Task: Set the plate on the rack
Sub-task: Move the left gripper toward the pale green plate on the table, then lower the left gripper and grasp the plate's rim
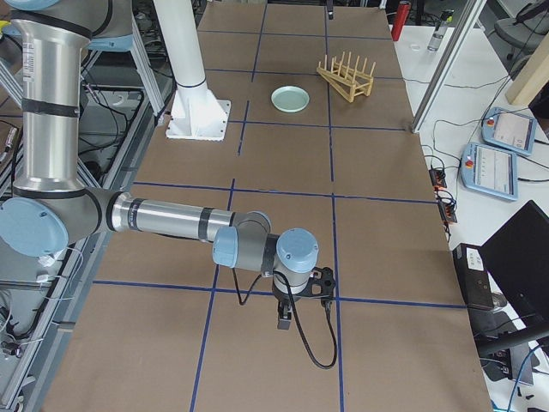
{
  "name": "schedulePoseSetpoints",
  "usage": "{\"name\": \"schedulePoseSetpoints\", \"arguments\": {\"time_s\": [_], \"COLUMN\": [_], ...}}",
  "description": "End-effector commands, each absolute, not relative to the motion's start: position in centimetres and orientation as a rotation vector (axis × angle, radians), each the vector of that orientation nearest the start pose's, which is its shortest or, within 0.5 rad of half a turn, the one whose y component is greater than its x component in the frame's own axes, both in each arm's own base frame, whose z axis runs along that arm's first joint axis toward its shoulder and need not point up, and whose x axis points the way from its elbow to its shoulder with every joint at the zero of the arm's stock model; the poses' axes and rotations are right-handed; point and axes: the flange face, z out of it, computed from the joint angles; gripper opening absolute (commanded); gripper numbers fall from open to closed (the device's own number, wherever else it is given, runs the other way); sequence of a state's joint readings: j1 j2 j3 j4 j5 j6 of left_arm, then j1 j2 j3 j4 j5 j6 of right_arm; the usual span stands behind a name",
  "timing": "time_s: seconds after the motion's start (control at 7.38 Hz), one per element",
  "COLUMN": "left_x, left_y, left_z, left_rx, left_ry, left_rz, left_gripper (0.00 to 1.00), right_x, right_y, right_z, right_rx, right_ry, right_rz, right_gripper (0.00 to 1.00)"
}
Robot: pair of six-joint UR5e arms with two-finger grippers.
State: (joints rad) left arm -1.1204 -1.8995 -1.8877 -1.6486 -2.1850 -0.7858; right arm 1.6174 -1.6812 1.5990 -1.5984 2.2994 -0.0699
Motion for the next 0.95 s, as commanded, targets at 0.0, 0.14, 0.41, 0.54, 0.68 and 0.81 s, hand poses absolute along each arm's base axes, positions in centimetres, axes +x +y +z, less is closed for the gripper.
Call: {"name": "schedulePoseSetpoints", "arguments": {"time_s": [0.0, 0.14, 0.41, 0.54, 0.68, 0.81], "left_x": [31.9, 36.4, 46.1, 49.8, 54.4, 56.0], "left_y": [-54.1, -54.4, -53.9, -55.0, -54.0, -52.8], "left_z": [25.1, 23.0, 19.4, 18.8, 19.8, 20.5], "left_rx": [0.109, 0.068, -0.025, -0.074, -0.12, -0.119], "left_ry": [0.948, 0.936, 0.82, 0.771, 0.694, 0.65], "left_rz": [-0.186, -0.237, -0.291, -0.323, -0.33, -0.34], "left_gripper": [1.0, 1.0, 1.0, 0.99, 0.99, 0.95], "right_x": [8.7, 8.7, 8.8, 8.7, 8.8, 8.8], "right_y": [-43.2, -43.2, -43.1, -43.2, -43.1, -43.1], "right_z": [70.1, 70.1, 70.1, 70.1, 70.1, 70.1], "right_rx": [-0.061, -0.061, -0.061, -0.061, -0.061, -0.061], "right_ry": [-0.733, -0.733, -0.733, -0.733, -0.733, -0.733], "right_rz": [0.016, 0.016, 0.018, 0.016, 0.018, 0.018], "right_gripper": [1.0, 1.0, 1.0, 1.0, 1.0, 1.0]}}
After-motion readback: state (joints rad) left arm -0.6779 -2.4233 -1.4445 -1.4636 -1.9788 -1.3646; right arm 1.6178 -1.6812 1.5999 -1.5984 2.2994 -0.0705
